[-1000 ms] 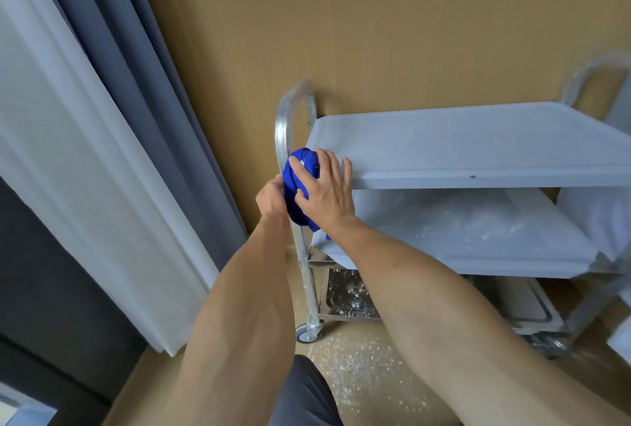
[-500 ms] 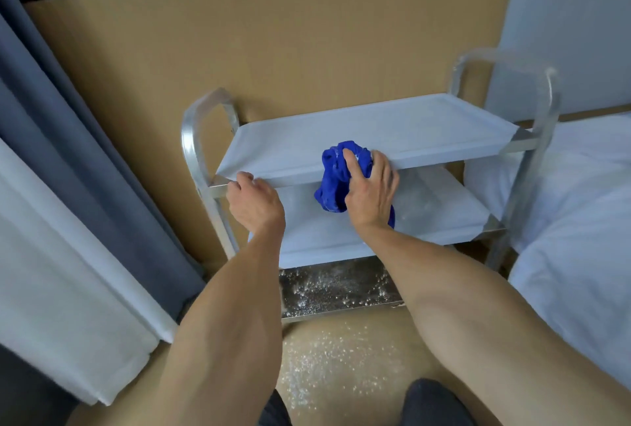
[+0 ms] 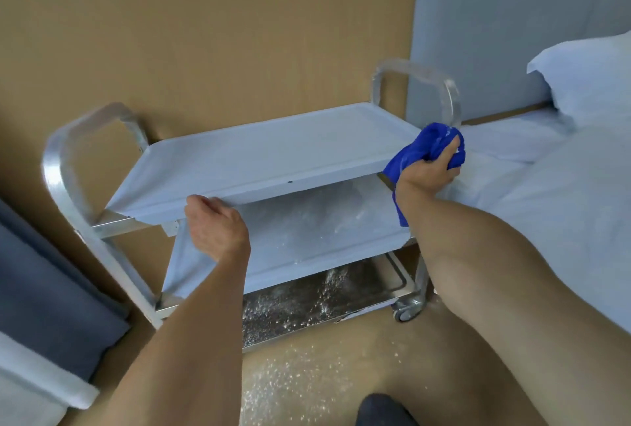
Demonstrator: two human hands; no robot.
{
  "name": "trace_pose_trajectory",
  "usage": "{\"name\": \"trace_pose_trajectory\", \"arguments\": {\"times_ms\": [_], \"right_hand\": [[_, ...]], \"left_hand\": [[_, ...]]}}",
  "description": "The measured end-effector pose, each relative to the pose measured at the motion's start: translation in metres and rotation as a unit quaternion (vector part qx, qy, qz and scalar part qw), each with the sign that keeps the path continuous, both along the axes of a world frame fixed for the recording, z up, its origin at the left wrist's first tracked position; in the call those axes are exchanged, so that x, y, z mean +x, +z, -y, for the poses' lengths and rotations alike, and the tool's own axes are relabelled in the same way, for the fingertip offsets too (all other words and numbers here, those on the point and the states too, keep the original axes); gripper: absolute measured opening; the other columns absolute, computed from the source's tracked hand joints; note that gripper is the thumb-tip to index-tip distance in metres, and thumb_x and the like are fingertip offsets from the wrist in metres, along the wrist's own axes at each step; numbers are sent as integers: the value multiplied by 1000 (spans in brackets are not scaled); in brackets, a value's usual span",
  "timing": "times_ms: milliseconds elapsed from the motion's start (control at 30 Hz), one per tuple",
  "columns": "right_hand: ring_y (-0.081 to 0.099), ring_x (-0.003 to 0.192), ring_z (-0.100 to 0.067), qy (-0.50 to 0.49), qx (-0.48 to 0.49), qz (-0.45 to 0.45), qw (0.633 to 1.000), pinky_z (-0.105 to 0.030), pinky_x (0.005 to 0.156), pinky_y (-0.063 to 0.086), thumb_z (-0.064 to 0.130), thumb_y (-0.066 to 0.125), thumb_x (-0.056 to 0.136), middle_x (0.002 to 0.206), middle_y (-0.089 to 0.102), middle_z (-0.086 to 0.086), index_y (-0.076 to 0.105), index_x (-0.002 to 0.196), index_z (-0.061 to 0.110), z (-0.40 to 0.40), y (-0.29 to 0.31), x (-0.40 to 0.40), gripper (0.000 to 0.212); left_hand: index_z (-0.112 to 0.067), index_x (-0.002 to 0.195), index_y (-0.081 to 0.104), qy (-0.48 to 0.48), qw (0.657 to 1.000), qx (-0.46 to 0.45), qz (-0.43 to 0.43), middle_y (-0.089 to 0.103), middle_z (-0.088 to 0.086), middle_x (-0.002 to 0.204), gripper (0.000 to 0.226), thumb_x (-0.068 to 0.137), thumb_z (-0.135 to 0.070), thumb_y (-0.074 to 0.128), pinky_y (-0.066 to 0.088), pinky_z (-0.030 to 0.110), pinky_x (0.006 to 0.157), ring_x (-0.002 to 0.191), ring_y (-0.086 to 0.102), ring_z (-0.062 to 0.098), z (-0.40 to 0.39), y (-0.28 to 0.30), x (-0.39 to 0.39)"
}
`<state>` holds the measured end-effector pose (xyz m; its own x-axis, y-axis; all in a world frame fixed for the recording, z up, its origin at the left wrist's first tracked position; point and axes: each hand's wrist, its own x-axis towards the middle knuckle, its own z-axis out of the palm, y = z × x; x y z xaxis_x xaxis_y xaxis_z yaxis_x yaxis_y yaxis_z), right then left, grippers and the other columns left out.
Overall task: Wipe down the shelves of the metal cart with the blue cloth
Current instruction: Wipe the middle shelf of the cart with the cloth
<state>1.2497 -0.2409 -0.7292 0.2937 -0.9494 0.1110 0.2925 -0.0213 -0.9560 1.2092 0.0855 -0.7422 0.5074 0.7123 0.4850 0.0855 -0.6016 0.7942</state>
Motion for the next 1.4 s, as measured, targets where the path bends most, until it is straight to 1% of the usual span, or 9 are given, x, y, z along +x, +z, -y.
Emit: {"name": "trace_pose_trajectory", "arguments": {"times_ms": [100,233,300,433,533,700,1033,1267,1400], "right_hand": [[61,117,-16,31,121,-4,992,-42,104,49,66,63,77,130,61,5,50,135,30,-22,1,0,70],[21,146,-25,193,67,-116,972,-38,117,27,16,47,99,162,9,-7,3,156,40,-126,-9,-39,76],[40,135,-33,234,10,-161,959,-37,103,38,7,47,97,154,25,-18,19,156,29,-188,-25,-50,69],[57,87,-30,460,-56,-139,875,-32,71,41,6,50,83,109,63,-18,66,106,17,-294,-36,-57,30],[51,66,-23,576,27,-106,810,-35,65,44,28,55,83,71,64,-8,61,67,17,-348,-29,-74,21],[58,108,-20,530,-70,-184,825,-20,82,40,3,49,85,122,63,3,61,128,23,-380,-63,-90,49],[57,83,-14,527,-100,-206,819,-27,69,48,9,50,86,121,64,-4,63,122,23,-346,-91,-54,40],[55,107,-31,602,-421,-264,625,-37,87,47,22,48,97,134,48,-15,4,157,36,-404,-114,-39,75],[37,134,-32,514,-592,-248,570,-47,105,31,56,45,92,137,51,-8,13,152,37,-417,-141,-22,71]], "left_hand": [[-9,88,45,3,1000,2,-1,58,14,90,16,97,-20,37,43,45,71,82,54,36,0,0,1],[-11,86,44,-9,1000,-5,-15,59,13,88,16,97,-21,37,47,48,72,81,55,36,0,3,-2],[-12,86,44,-32,999,-16,-28,60,14,86,16,97,-22,38,48,48,72,81,56,36,-4,4,-5],[-11,88,50,-118,991,34,-58,64,10,83,16,96,-24,43,46,38,67,78,57,32,-35,8,-20],[-12,87,54,-111,989,47,-85,62,4,78,17,95,-24,45,43,34,65,74,56,27,-70,3,-40],[-13,88,56,-21,986,-4,-166,66,8,87,13,92,-18,44,46,34,68,76,56,29,-135,-31,-75],[-7,121,50,38,959,-111,-256,53,16,121,31,96,-25,49,48,44,86,103,58,36,-193,-70,-86],[-7,124,50,5,968,-91,-234,60,14,120,35,99,-32,46,46,42,89,108,58,34,-187,-63,-41],[-7,115,48,63,966,-66,-243,59,15,117,24,101,-26,46,47,44,82,106,57,36,-184,-76,-23]]}}
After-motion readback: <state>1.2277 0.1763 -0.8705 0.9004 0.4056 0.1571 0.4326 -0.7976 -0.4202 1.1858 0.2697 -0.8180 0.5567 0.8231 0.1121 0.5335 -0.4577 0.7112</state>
